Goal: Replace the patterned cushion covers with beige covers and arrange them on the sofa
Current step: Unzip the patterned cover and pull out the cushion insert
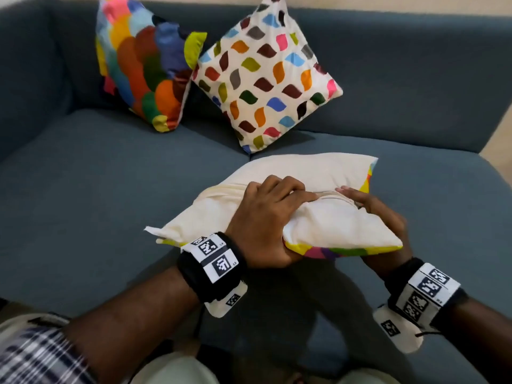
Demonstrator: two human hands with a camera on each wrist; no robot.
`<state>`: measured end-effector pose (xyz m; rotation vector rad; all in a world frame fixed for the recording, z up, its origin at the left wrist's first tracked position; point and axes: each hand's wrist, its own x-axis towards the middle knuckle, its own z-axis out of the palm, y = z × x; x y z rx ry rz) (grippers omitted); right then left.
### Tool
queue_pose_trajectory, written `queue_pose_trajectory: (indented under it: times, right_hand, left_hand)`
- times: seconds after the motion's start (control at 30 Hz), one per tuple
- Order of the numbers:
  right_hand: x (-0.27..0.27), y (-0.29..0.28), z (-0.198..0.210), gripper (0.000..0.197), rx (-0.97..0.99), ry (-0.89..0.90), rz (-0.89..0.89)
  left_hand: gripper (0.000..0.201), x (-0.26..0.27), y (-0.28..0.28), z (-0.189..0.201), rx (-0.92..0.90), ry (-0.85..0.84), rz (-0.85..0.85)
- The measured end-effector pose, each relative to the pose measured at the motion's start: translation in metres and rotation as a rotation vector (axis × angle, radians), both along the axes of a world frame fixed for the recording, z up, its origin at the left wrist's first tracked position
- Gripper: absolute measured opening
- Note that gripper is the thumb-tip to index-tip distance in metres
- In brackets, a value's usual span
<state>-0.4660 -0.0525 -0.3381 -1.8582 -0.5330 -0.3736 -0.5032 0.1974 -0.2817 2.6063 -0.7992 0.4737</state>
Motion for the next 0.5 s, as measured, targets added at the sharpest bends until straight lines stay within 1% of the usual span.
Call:
queue_pose_trajectory:
  times: [0.03, 0.07, 0.13, 0.2, 0.23, 0.3, 0.33, 0.37, 0.4, 0.47, 0.5]
  right_hand:
    - [-0.016, -0.006, 0.002, 0.037, 0.032, 0.005, 0.005]
    - [-0.04, -0.01, 0.005, 0.039, 0.052, 0.062, 0.043]
    - [-0.051, -0.02, 0.002, 0.046, 0.086, 0.185, 0.103]
    - [-0.074, -0.038, 0.01, 0.049, -0.129, 0.12, 0.086]
    - [-0.079, -0.048, 0.008, 0.045, -0.275, 0.047, 0.039]
    - [-0.091, -0.07, 0.011, 0.03, -0.429, -0.005, 0.0]
    - [-0.095, -0.079, 0.014, 0.018, -0.439, 0.072, -0.021]
    - [-0.098, -0.09, 0.016, 0.01, -0.519, 0.099, -0.037]
    - [-0.1, -0.099, 0.017, 0.01, -0.594, 0.132, -0.046]
    - [-0.105, -0.118, 0.021, 0.026, -0.75, 0.213, -0.09]
    - [-0.106, -0.126, 0.026, 0.027, -0.762, 0.245, -0.13]
  left_hand:
    - [0.079, -0.015, -0.01, 0.003, 0.023, -0.002, 0.005]
    - [0.078, -0.032, -0.02, 0.007, 0.042, 0.0, 0.016]
    - [0.078, -0.055, -0.035, 0.007, 0.063, 0.013, 0.055]
    - [0.078, -0.09, -0.056, 0.007, 0.108, 0.012, 0.087]
    - [0.078, -0.103, -0.066, 0.003, 0.137, 0.014, 0.102]
    - [0.078, -0.129, -0.085, -0.006, 0.206, 0.033, 0.115]
    - [0.078, -0.138, -0.091, -0.012, 0.229, 0.067, 0.106]
    - [0.077, -0.146, -0.094, -0.015, 0.244, 0.097, 0.09]
    - [0.073, -0.149, -0.094, -0.017, 0.246, 0.128, 0.071]
    - [0.059, -0.155, -0.083, -0.012, 0.225, 0.164, 0.074]
    - [0.051, -0.155, -0.073, -0.007, 0.199, 0.183, 0.106]
